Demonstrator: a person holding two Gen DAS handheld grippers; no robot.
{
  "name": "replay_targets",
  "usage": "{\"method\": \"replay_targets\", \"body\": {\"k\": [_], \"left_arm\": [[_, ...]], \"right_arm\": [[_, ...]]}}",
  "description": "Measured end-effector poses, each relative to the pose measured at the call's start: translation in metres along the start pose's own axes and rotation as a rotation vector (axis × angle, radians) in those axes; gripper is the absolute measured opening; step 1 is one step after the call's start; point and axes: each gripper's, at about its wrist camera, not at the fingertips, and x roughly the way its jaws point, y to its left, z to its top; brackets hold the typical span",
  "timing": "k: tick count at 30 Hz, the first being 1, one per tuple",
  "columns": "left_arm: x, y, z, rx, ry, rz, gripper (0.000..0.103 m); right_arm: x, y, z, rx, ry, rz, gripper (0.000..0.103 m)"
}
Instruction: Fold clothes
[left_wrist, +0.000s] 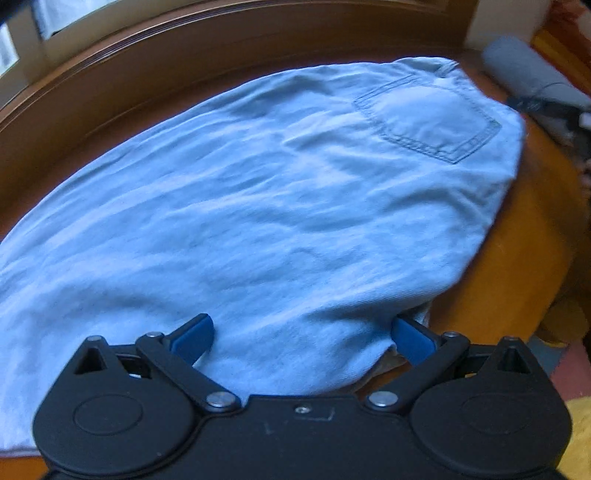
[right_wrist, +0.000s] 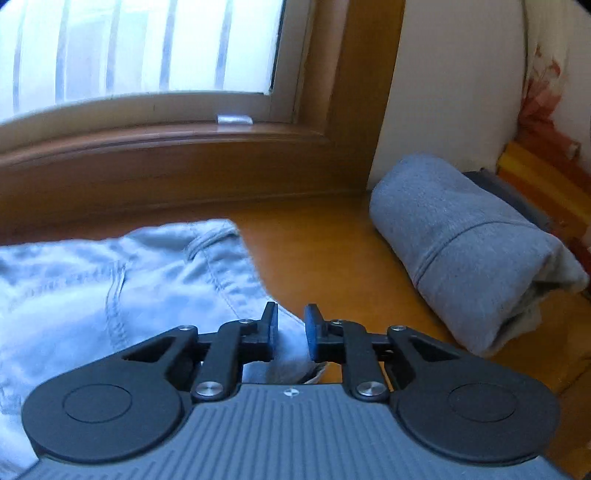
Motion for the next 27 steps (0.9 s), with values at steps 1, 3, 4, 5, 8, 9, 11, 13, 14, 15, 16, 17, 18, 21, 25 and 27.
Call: {"method": "replay_targets", "body": {"k": [1, 3, 4, 5, 8, 9, 11, 13, 14, 15, 16, 17, 18, 21, 25, 27], "left_arm": [[0.0, 0.0, -0.001, -0.007, 0.002, 0.005, 0.103], [0.0, 0.0, 0.0, -0.02, 0.008, 0.013, 0.103], [0.001, 0.0, 0.0, -0.028, 0.011, 0.017, 0.103], [0.0, 0.0, 0.0, -0.037, 0.016, 0.022, 0.103], [0.0, 0.0, 0.0, -0.063, 0.024, 0.038, 0.103], [0.0, 0.0, 0.0, -0.068, 0.028, 0.043, 0.103], [0.0, -0.001, 0.001, -0.078, 0.037, 0.05, 0.103], [0.0, -0.002, 0.001, -0.09, 0.05, 0.058, 0.103], [0.0, -0.003, 0.001, -0.094, 0.056, 0.06, 0.103], [0.0, -0.004, 0.001, -0.093, 0.062, 0.059, 0.103], [0.0, -0.007, 0.002, -0.089, 0.066, 0.058, 0.103], [0.0, -0.01, 0.003, -0.081, 0.069, 0.056, 0.103], [0.001, -0.013, 0.005, -0.075, 0.071, 0.054, 0.103], [0.002, -0.016, 0.009, -0.066, 0.08, 0.049, 0.103], [0.001, -0.016, 0.008, -0.065, 0.08, 0.046, 0.103], [0.0, -0.016, 0.007, -0.063, 0.077, 0.045, 0.103]], "right_arm": [[-0.001, -0.006, 0.004, -0.01, -0.014, 0.042, 0.024], [0.0, -0.015, 0.013, -0.047, -0.037, 0.117, 0.064], [0.002, -0.015, 0.018, -0.08, -0.038, 0.149, 0.067], [0.01, -0.016, 0.023, -0.102, -0.04, 0.18, 0.067], [0.043, -0.018, 0.036, -0.131, -0.013, 0.29, 0.066], [0.058, -0.017, 0.038, -0.122, 0.027, 0.329, 0.066], [0.084, -0.014, 0.04, -0.103, 0.107, 0.394, 0.036], [0.088, -0.006, 0.044, -0.11, 0.093, 0.395, 0.006], [0.09, -0.002, 0.047, -0.115, 0.083, 0.395, 0.006], [0.089, 0.003, 0.052, -0.132, 0.047, 0.362, 0.006], [0.095, 0.008, 0.058, -0.133, 0.035, 0.34, 0.006], [0.101, 0.012, 0.064, -0.133, 0.026, 0.319, 0.006], [0.111, 0.018, 0.066, -0.14, 0.042, 0.309, 0.008], [0.136, 0.04, 0.067, -0.207, 0.085, 0.291, 0.016], [0.101, 0.02, 0.073, -0.15, -0.014, 0.262, 0.055], [0.075, -0.008, 0.073, -0.071, -0.065, 0.22, 0.064]]}}
